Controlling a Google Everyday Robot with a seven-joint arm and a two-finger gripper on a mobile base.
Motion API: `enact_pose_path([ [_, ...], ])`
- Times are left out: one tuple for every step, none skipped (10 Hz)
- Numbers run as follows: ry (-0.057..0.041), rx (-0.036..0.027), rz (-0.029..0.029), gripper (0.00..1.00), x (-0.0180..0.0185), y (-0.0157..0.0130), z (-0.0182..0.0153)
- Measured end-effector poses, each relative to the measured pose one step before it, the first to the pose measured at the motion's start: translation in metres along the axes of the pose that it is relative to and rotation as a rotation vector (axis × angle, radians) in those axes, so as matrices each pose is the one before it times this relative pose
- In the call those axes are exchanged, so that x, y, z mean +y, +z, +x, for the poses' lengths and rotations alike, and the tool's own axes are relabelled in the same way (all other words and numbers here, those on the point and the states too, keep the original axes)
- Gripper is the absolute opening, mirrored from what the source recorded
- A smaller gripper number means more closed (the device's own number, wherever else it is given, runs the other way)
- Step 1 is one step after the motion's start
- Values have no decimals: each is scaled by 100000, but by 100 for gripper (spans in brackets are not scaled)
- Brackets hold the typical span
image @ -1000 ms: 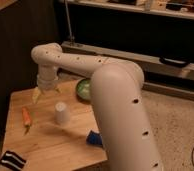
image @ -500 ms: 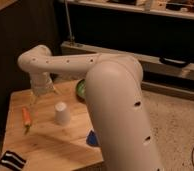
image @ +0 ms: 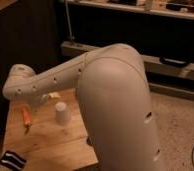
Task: Place the ceramic cup over the eraser
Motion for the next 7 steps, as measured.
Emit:
enact_pose_path([
  [181,-527,748,80,-147,-6,98],
  [-172,-126,-177,80,149,-34,-53],
  [-72,-261,-376,80,153,-25,-82],
  [91,27,30,80,-56,13,6],
  [137,158,-59,80,-85,91,87],
  [1115,-1234,-2791,80,27,337,69],
  [2286,-1086,-2010,80,-1026,601,87],
])
